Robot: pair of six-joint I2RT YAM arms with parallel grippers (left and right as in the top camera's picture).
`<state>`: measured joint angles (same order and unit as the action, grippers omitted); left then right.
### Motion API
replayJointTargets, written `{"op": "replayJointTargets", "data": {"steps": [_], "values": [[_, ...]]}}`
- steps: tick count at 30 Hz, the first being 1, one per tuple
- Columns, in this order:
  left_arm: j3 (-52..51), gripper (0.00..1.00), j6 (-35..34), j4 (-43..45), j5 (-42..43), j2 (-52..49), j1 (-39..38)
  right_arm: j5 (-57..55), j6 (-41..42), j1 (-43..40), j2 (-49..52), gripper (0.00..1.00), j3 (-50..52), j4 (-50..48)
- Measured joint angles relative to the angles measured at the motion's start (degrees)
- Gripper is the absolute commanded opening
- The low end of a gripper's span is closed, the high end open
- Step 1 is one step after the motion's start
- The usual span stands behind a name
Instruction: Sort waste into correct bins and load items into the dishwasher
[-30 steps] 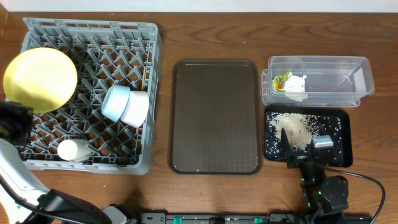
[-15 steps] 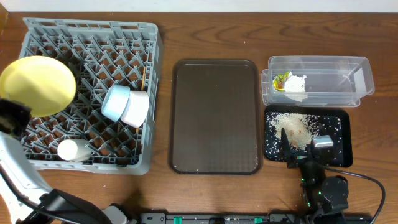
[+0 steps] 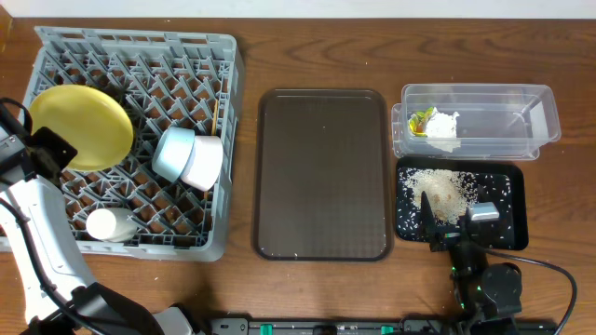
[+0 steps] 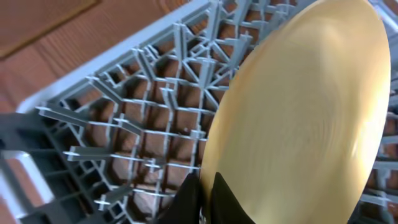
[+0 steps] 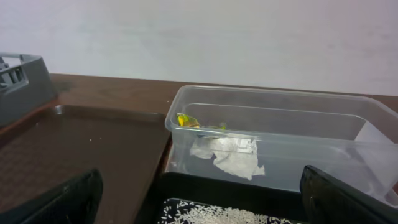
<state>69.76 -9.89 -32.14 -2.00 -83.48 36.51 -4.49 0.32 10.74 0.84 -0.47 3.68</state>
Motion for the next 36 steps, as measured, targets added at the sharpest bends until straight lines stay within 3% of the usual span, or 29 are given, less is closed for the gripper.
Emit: {"op": "replayJointTargets", "data": {"steps": [22, 36], "values": [[0.0, 0.08, 13.38, 5.79, -1.03, -0.24, -0.39, 0.0, 0.0, 0.0, 0.0, 0.99, 0.0, -0.02], [0.0, 0.08, 20.7, 6.71, -1.92, -3.04, -5.51, 0.0, 0.0, 0.0, 0.0, 0.99, 0.0, -0.02]]}}
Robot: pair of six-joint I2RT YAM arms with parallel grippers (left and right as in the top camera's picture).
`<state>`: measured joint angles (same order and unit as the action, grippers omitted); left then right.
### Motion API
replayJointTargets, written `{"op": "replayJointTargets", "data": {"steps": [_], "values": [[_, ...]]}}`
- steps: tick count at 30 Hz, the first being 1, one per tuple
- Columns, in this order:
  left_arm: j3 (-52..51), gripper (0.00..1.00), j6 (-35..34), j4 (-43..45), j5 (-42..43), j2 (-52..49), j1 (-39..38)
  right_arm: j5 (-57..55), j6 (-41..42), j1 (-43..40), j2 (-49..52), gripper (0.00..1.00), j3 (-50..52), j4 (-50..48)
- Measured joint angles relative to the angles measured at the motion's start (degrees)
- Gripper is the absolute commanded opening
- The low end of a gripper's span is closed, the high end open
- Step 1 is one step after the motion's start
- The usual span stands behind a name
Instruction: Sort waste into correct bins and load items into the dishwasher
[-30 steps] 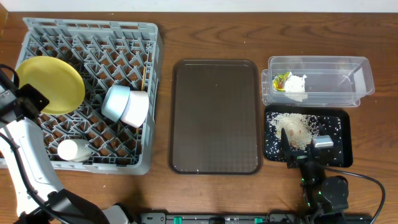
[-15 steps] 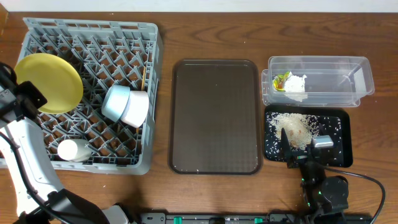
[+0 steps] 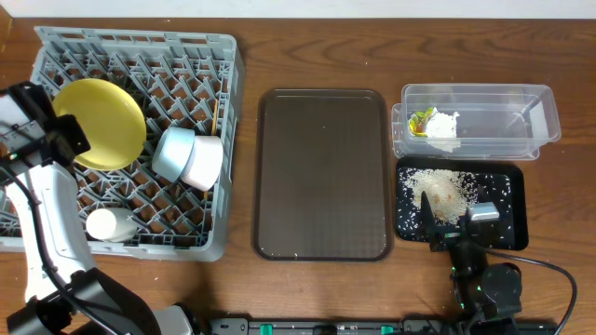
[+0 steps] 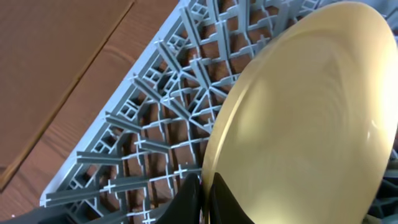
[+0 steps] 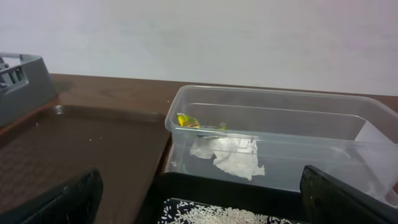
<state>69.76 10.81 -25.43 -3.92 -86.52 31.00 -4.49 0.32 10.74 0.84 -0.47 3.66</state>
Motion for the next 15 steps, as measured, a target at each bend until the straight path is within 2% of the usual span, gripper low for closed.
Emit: {"op": "replayJointTargets", "data": {"steps": [4, 5, 6, 8, 9, 11, 15], "values": [[0.0, 0.08, 0.24, 0.0, -0.81, 0.0, -0.46, 0.0, 0.0, 0.0, 0.0, 0.99, 0.0, 0.02], [0.0, 0.11, 0.26, 0.02, -0.85, 0.0, -0.55, 0.0, 0.0, 0.0, 0.0, 0.99, 0.0, 0.02], [0.0, 0.25, 0.48, 0.0, -1.01, 0.0, -0.74, 0.0, 0.0, 0.0, 0.0, 0.99, 0.0, 0.02], [0.0, 0.46, 0.83, -0.02, -1.03, 0.02, -1.29, 0.0, 0.0, 0.0, 0.0, 0.99, 0.0, 0.0], [0.0, 0.62, 0.24, -0.07, -0.98, 0.04, -1.77, 0.0, 0.0, 0.0, 0.0, 0.99, 0.0, 0.0], [0.0, 0.7, -0.98, -0.09, -0.98, 0.31, -2.56, 0.0, 0.02, 0.0, 0.0, 0.99, 0.0, 0.0], [-0.04, 0.72, -5.46, -0.94, -0.96, 3.56, -3.15, 0.0, 0.0, 0.0, 0.0, 0.99, 0.0, 0.02]]}}
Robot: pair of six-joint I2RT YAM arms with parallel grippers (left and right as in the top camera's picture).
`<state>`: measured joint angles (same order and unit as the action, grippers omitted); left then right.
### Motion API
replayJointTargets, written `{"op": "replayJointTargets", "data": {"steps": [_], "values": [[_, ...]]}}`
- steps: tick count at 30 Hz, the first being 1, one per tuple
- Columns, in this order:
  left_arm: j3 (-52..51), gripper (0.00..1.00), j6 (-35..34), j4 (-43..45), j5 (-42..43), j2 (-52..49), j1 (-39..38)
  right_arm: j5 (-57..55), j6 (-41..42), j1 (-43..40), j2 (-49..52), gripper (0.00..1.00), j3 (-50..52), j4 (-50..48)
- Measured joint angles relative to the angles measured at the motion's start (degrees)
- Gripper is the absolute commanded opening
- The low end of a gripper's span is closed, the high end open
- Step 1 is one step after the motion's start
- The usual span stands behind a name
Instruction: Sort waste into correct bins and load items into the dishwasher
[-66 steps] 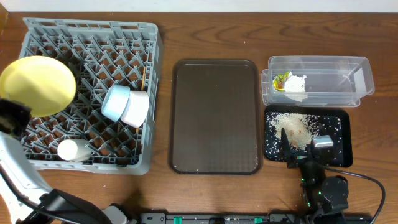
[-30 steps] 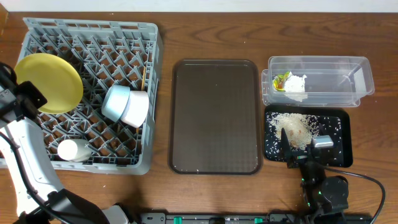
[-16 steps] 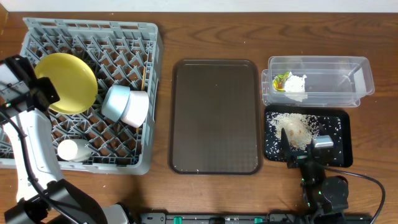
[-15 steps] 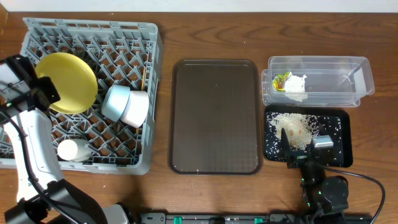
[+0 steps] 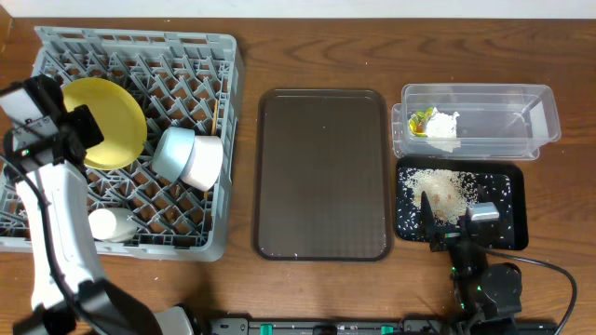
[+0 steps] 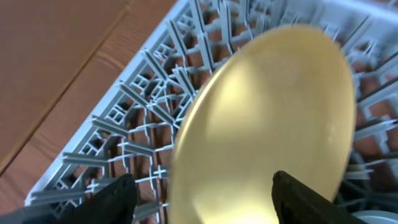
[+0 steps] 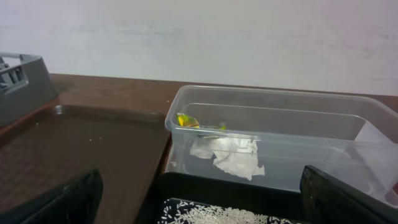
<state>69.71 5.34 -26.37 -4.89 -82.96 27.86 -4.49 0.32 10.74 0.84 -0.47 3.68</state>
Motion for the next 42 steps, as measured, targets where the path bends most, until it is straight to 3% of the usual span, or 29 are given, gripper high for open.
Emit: {"op": "replayJointTargets", "data": {"steps": [5, 7, 8, 13, 14, 19, 23, 24, 26, 27, 34, 39, 42], "values": [[0.0, 0.71, -3.13, -1.44, 2.05, 9.88, 0.04, 0.0, 0.0, 0.0, 0.0, 0.99, 0.0, 0.0], [0.0, 0.66, -3.89, -2.21, 3.63, 14.05, 0.04, 0.0, 0.0, 0.0, 0.0, 0.99, 0.0, 0.0], [0.0, 0.6, -4.28, -2.97, 3.96, 16.13, 0.04, 0.0, 0.0, 0.0, 0.0, 0.99, 0.0, 0.0], [0.0, 0.09, -6.56, -4.02, 1.88, 18.18, 0.74, 0.0, 0.0, 0.0, 0.0, 0.99, 0.0, -0.02], [0.0, 0.08, -7.17, -4.04, 1.57, 17.53, 1.01, 0.0, 0.0, 0.0, 0.0, 0.99, 0.0, 0.0], [0.0, 0.08, -10.88, -3.3, 1.38, 9.81, 4.07, 0.0, 0.0, 0.0, 0.0, 0.99, 0.0, 0.0], [0.0, 0.08, -13.16, 0.15, 7.23, 3.82, 8.15, 0.0, 0.0, 0.0, 0.0, 0.99, 0.0, 0.0], [0.0, 0.11, -13.6, 0.98, 9.53, 2.58, 9.31, 0.0, 0.02, 0.0, 0.0, 0.99, 0.0, -0.02], [0.0, 0.33, -14.29, 2.19, 12.74, 1.01, 10.82, 0.0, 0.0, 0.0, 0.0, 0.99, 0.0, -0.02], [0.0, 0.38, -14.62, 2.64, 13.9, 0.52, 11.28, 0.0, 0.02, 0.0, 0.0, 0.99, 0.0, -0.02], [0.0, 0.57, -12.59, 3.02, 18.27, 0.11, 10.95, 0.0, 0.0, 0.0, 0.0, 0.99, 0.0, 0.0], [0.0, 0.56, -8.24, 2.23, 18.67, -1.09, 10.16, 0.0, 0.0, 0.0, 0.0, 0.99, 0.0, -0.02], [0.0, 0.39, -7.06, 3.08, 18.62, -3.34, 10.16, 0.0, 0.0, 0.0, 0.0, 0.99, 0.0, 0.0]]}}
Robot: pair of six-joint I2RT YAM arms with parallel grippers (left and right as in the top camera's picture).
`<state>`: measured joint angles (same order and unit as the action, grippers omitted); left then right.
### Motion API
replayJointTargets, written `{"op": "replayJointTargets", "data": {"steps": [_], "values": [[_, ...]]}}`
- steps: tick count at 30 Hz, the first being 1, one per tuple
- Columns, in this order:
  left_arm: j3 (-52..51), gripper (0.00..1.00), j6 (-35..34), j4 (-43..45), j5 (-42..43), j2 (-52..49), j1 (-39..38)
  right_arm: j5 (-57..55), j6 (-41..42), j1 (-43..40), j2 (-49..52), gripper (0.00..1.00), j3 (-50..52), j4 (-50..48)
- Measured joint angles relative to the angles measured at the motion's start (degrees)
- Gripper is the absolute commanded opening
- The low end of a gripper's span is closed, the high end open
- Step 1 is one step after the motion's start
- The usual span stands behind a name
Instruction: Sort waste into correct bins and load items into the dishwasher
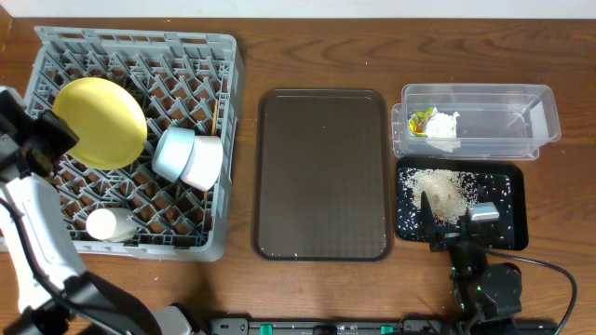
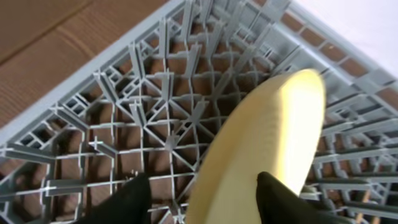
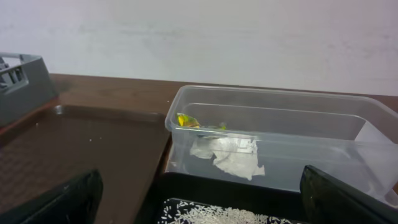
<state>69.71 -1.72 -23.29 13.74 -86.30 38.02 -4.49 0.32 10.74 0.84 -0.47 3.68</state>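
A yellow plate (image 1: 101, 123) stands on edge in the left half of the grey dish rack (image 1: 140, 46). In the left wrist view the plate (image 2: 267, 137) is seen nearly edge-on. My left gripper (image 1: 54, 136) is open at the plate's left rim, and its fingers straddle that rim without pinching it (image 2: 208, 202). My right gripper (image 1: 453, 223) is open low over the black tray of rice (image 1: 507, 181), with nothing between its fingers (image 3: 199, 205).
Two pale cups (image 1: 188, 158) and a white cup (image 1: 110, 224) lie in the rack. A brown serving tray (image 1: 323, 174) sits mid-table. A clear bin (image 1: 484, 121) holds crumpled paper (image 3: 227, 155) and a wrapper.
My left gripper, still open, has drawn back to the left, away from the plate. The plate stays on edge in the rack. The right arm has not moved.
My left gripper was shut on the yellow plate's rim at the rack's left side. Then it held the plate a little further right in the rack. Then it was open with the plate standing alone, and now it sits further left.
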Motion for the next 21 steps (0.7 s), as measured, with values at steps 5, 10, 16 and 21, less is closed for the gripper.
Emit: {"op": "replayJointTargets", "data": {"steps": [5, 10, 16, 21], "values": [[0.0, 0.12, 0.98, 0.28, 0.02, -2.86, -0.31, 0.0, 0.0, 0.0, 0.0, 0.99, 0.0, 0.0], [0.0, 0.12, 1.55, -0.15, 2.86, -2.36, -0.66, 0.0, 0.0, 0.0, 0.0, 0.99, 0.0, -0.02], [0.0, 0.11, 1.7, -3.52, 4.13, 1.16, -3.3, 0.0, 0.02, 0.0, 0.0, 0.99, 0.0, -0.02], [0.0, 0.08, 1.77, -5.16, 1.29, 2.34, -5.09, 0.0, 0.0, 0.0, 0.0, 0.99, 0.0, 0.0]]}}
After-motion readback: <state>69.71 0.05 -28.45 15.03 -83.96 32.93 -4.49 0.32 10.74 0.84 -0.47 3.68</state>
